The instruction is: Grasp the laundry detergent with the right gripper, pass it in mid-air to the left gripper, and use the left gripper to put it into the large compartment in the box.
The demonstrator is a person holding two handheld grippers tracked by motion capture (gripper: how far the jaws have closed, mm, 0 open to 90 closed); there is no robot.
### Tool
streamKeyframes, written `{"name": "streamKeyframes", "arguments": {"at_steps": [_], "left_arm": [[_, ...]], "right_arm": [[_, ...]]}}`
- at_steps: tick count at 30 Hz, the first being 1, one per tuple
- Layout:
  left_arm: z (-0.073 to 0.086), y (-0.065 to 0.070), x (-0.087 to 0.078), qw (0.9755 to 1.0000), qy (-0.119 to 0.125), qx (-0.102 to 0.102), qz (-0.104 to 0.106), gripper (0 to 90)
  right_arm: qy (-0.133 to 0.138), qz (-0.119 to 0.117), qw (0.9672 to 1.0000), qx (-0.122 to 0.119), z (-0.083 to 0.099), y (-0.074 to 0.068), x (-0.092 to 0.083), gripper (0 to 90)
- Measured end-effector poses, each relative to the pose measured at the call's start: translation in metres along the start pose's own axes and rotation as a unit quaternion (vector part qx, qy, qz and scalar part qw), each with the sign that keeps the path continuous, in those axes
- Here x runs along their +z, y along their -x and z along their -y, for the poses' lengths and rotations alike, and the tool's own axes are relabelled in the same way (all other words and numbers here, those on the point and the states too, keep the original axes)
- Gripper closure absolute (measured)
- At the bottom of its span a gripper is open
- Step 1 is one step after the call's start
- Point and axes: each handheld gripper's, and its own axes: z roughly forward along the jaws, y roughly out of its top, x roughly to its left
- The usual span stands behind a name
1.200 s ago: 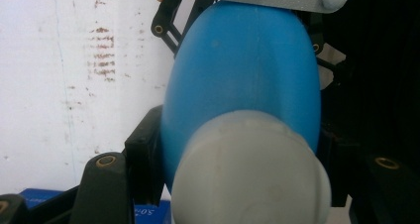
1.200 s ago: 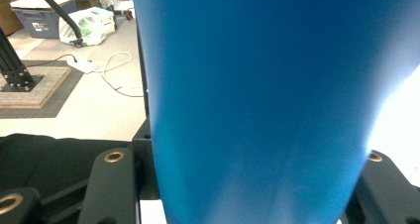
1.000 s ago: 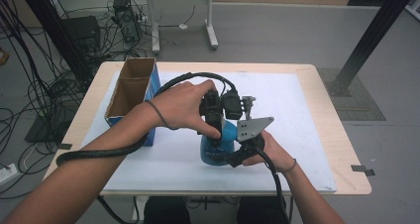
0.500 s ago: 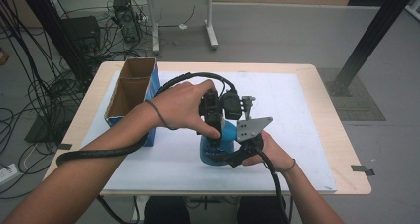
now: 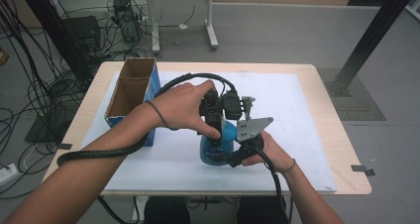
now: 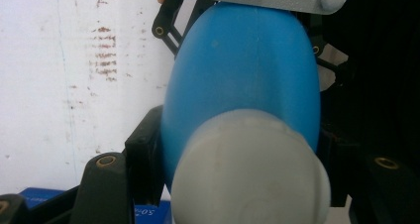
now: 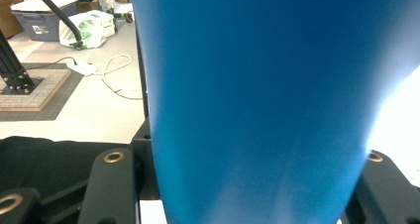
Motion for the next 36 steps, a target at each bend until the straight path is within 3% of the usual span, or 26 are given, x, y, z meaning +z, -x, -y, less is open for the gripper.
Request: {"name": "streamKeyframes", "arguments": {"at_steps": [12, 17, 21, 27, 36], "left_arm": [[-0.002, 0.000, 0.000, 1.0000, -0.003, -0.003, -0.001, 37.3], [0.000, 0.000, -0.003, 1.0000, 0.000, -0.006, 0.000, 37.3], [0.000, 0.000, -0.003, 1.0000, -0.002, -0.006, -0.002, 37.4], [0.000, 0.000, -0.002, 1.0000, -0.002, -0.008, -0.001, 37.3], [-0.001, -0.002, -0.003, 1.0000, -0.003, -0.008, 0.000, 37.3]], "right_arm": [[0.007, 0.011, 0.9999, 0.002, 0.002, -0.003, -0.001, 37.5], [0.010, 0.015, 0.9998, 0.010, 0.004, -0.003, -0.001, 28.1], [0.015, 0.019, 0.9993, 0.028, 0.006, -0.003, -0.002, 17.1], [0.020, 0.029, 0.9981, 0.050, 0.011, -0.006, -0.005, 7.9], [0.018, 0.037, 0.9977, 0.054, 0.018, -0.011, -0.008, 7.6]]}}
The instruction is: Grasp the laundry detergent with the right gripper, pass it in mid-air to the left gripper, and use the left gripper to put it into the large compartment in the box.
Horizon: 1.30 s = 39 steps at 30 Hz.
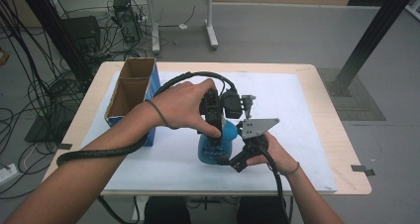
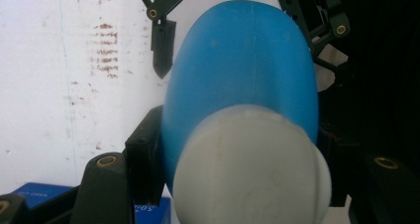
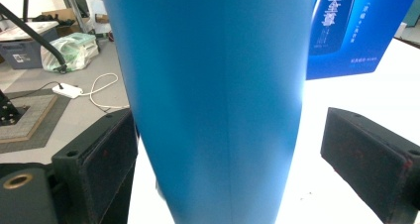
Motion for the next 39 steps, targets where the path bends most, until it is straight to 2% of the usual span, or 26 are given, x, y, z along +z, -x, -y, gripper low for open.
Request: {"name": "streamKeyframes", "arguments": {"at_steps": [8, 24, 30, 34, 39], "left_arm": [[0.001, -0.002, -0.007, 1.0000, 0.004, -0.004, 0.000, 37.3], [-0.005, -0.002, -0.029, 1.0000, 0.001, -0.009, -0.002, 37.3], [-0.006, -0.003, -0.044, 0.9996, 0.004, -0.028, -0.007, 37.3], [-0.006, -0.004, -0.054, 0.9987, 0.004, -0.050, -0.011, 37.3], [-0.003, -0.008, -0.066, 0.9964, 0.007, -0.082, -0.020, 37.3]], "right_arm": [[-0.004, 0.008, 0.9999, 0.012, 0.007, -0.002, -0.002, 7.9], [-0.007, 0.018, 0.9997, 0.015, 0.012, -0.004, -0.001, 8.8], [-0.007, 0.020, 0.9996, 0.017, 0.014, -0.004, 0.000, 9.1], [-0.007, 0.021, 0.9996, 0.017, 0.014, -0.005, 0.000, 9.3], [-0.010, 0.022, 0.9996, 0.018, 0.014, -0.005, 0.002, 9.4]]}}
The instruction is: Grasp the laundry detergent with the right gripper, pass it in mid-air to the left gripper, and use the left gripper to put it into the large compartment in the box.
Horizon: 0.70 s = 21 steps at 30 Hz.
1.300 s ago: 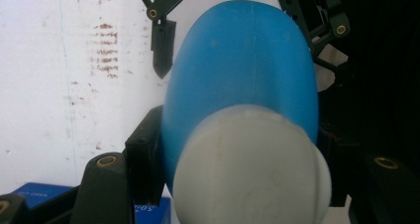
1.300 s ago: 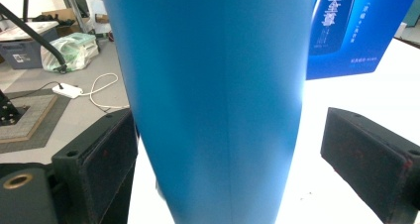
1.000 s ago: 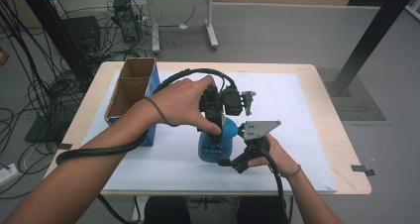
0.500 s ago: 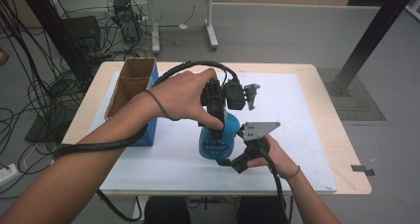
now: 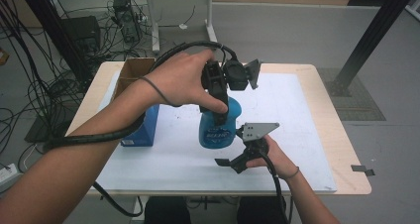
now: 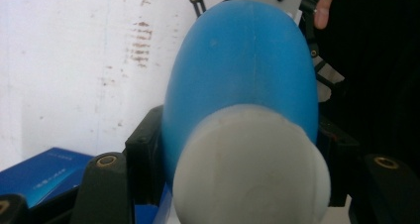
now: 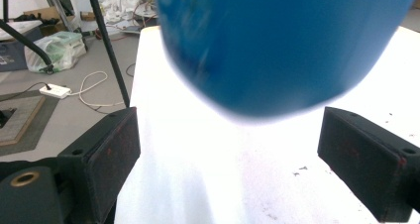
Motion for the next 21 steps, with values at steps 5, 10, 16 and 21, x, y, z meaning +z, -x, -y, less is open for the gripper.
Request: {"name": "streamKeyframes", "arguments": {"at_steps": [5, 10, 16, 21], "left_arm": [[0.000, -0.005, -0.006, 0.9995, -0.006, -0.029, -0.007, 37.3], [0.004, -0.012, -0.015, 0.9980, 0.004, -0.064, -0.006, 37.3], [0.005, -0.020, -0.027, 0.9953, 0.006, -0.097, -0.005, 37.3], [0.002, -0.022, -0.032, 0.9905, 0.002, -0.137, -0.013, 37.3]], "right_arm": [[0.002, 0.002, 1.0000, 0.002, 0.001, -0.001, 0.002, 10.0], [-0.001, 0.002, 1.0000, 0.003, 0.002, -0.001, 0.004, 10.1], [-0.002, 0.004, 1.0000, 0.002, 0.002, -0.002, 0.006, 10.5], [-0.005, 0.004, 1.0000, 0.002, 0.001, -0.002, 0.008, 10.9]]}}
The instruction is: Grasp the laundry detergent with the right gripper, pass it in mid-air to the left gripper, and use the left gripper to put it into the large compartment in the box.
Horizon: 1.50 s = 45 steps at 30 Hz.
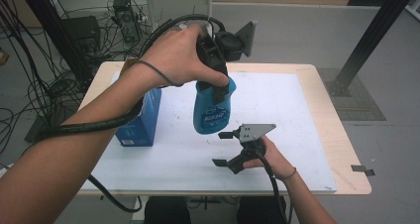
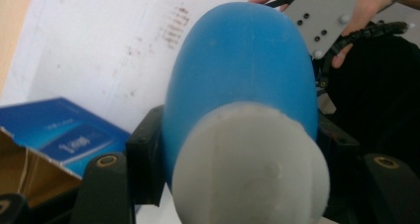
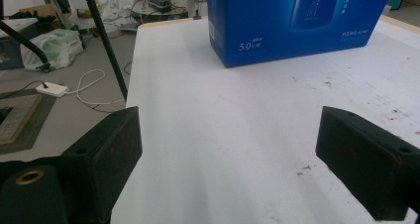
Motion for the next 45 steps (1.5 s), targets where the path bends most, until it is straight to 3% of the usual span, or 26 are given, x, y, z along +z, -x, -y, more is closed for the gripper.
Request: {"name": "streamKeyframes", "arguments": {"at_steps": [7, 14, 23, 37, 38, 39, 41, 42, 44, 45], "left_arm": [[0.000, -0.010, -0.003, 0.9989, -0.001, -0.047, -0.004, 37.3], [0.001, -0.018, -0.005, 0.9971, 0.002, -0.077, -0.002, 37.3], [0.002, -0.029, -0.013, 0.9924, 0.010, -0.122, -0.013, 37.3], [0.012, -0.062, -0.020, 0.9821, 0.014, -0.187, -0.016, 37.3], [0.015, -0.066, -0.019, 0.9797, 0.019, -0.199, -0.017, 37.3], [0.015, -0.066, -0.019, 0.9797, 0.019, -0.199, -0.017, 37.3], [0.019, -0.072, -0.020, 0.9773, 0.018, -0.210, -0.020, 37.3], [0.023, -0.076, -0.021, 0.9748, 0.021, -0.221, -0.021, 37.3], [0.026, -0.082, -0.022, 0.9735, 0.021, -0.227, -0.021, 37.3], [0.030, -0.085, -0.022, 0.9705, 0.024, -0.239, -0.022, 37.3]], "right_arm": [[-0.001, -0.001, 1.0000, 0.000, 0.000, 0.000, 0.001, 11.2], [-0.002, 0.001, 1.0000, -0.004, -0.001, -0.001, 0.001, 11.7], [-0.001, 0.005, 1.0000, -0.004, -0.001, -0.002, -0.001, 11.8], [0.004, 0.009, 0.9999, -0.008, -0.002, -0.002, -0.003, 11.8], [0.004, 0.010, 0.9999, -0.008, -0.002, -0.002, -0.003, 11.8], [0.004, 0.011, 0.9999, -0.007, -0.003, -0.003, -0.004, 11.8], [0.004, 0.012, 0.9999, -0.008, -0.003, -0.003, -0.005, 11.8], [0.003, 0.013, 0.9999, -0.009, -0.004, -0.003, -0.005, 11.8], [0.003, 0.013, 0.9999, -0.009, -0.004, -0.003, -0.006, 11.8], [0.003, 0.013, 0.9999, -0.009, -0.004, -0.003, -0.006, 11.8]]}}
